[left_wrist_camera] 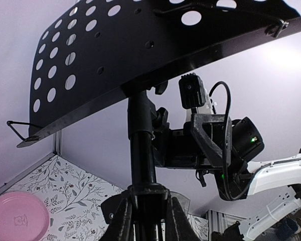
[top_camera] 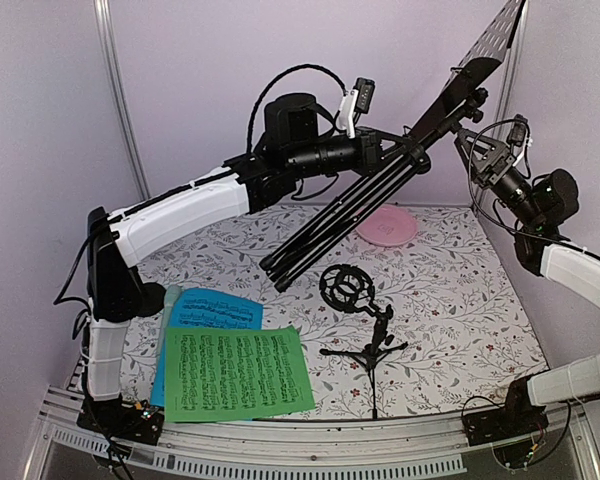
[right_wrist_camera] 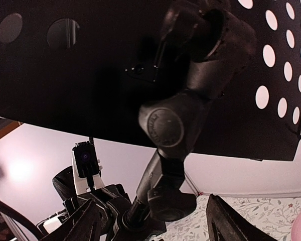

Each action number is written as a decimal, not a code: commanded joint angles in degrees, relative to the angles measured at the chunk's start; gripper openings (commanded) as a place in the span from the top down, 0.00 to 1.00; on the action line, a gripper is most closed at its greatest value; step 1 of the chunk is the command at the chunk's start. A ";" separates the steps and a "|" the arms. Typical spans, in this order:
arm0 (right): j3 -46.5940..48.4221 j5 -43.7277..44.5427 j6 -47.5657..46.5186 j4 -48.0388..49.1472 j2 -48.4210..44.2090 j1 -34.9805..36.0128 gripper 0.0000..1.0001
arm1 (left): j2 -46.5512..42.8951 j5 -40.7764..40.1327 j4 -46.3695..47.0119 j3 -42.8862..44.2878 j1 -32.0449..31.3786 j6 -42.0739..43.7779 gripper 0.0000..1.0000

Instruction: Pack up the instrument practice props

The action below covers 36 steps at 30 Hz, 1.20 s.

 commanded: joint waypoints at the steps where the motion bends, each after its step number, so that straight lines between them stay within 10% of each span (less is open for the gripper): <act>1: 1.28 -3.91 4.67 -0.05 -0.48 -1.03 0.30 | -8.15 -0.50 21.04 3.19 -0.74 2.59 1.00; 10: 5.73 -8.69 8.00 3.62 6.45 -0.75 0.11 | -7.95 0.87 22.05 3.63 -1.29 1.46 1.00; 30: 12.04 -10.18 12.79 13.31 13.91 3.96 0.94 | -7.83 2.05 18.45 -0.15 -2.31 3.13 1.00; 36: 11.75 -8.90 8.36 4.73 10.82 5.26 1.00 | -13.85 -0.94 16.71 -8.49 -2.31 6.79 0.93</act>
